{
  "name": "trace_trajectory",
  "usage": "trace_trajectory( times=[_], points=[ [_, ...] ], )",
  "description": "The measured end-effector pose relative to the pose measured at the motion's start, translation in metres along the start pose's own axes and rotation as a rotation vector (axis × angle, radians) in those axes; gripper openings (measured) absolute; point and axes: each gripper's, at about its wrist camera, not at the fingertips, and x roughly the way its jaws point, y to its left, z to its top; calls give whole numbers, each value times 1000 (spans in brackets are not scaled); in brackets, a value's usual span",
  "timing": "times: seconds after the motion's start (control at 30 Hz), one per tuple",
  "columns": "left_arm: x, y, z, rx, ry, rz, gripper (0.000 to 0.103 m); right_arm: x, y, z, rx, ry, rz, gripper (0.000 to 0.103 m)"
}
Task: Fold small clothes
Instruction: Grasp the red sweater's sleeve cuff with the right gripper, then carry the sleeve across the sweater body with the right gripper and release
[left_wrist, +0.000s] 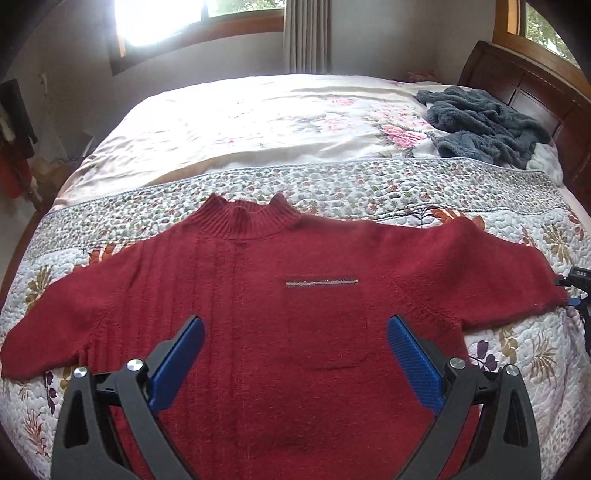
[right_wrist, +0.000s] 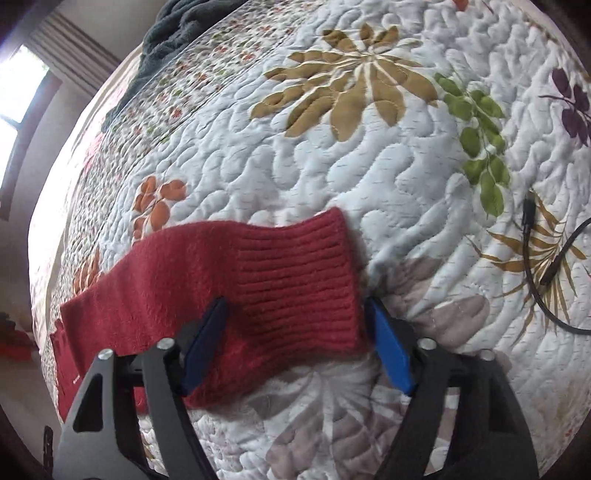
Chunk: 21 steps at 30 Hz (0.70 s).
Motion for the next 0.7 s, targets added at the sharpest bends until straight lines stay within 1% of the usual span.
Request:
trace_trajectory(
  times=[0.03,0.07,0.13,0.17,0.2,0.23,0.3,0.43,0.47,0.53,0.57,0.6,0.63,0.67,0.7],
  points=[
    [0,1,-1,-4,3,-1,99,0,-2,1,-2,-5,-14,57],
    [0,2,-2,-7,5,-2,99,-2,-5,1,-4,-9,-18,53],
    [-1,2,-4,-2,3,-1,99,-7,-9,-1,-12,-24,-37,31],
    [-1,2,-5,1,3,-1,99,-10,-13,-2,-11,-31,-37,25],
    [-2,2,-5,3,4,-1,99,-13,-16,-2,-8,-35,-32,11],
    [-3,2,-6,5,5,-3,99,-17,-20,-1,0,-38,-6,6],
    [-4,2,-7,6,6,-4,99,-25,-22,-1,9,-49,37,5],
    [-10,5,-8,4,0,-3,99,-49,-15,-3,-26,-94,68,5],
    [-12,7,-8,2,-2,-3,99,-58,-13,-3,-32,-117,78,5],
    [-16,10,-9,0,-8,-1,99,-75,-13,-1,-26,-155,85,5],
    [-18,12,-9,-1,-13,2,99,-77,-15,-1,-17,-155,79,5],
    [-19,14,-9,-4,-15,4,99,-76,-15,0,-11,-143,53,5],
    [-20,16,-10,-6,-14,5,99,-73,-15,0,-15,-128,8,4],
    [-20,18,-11,-12,-10,6,99,-66,-15,-1,-23,-105,-65,4],
    [-20,19,-12,-17,-6,6,99,-61,-14,-1,-21,-93,-95,4]
  ],
)
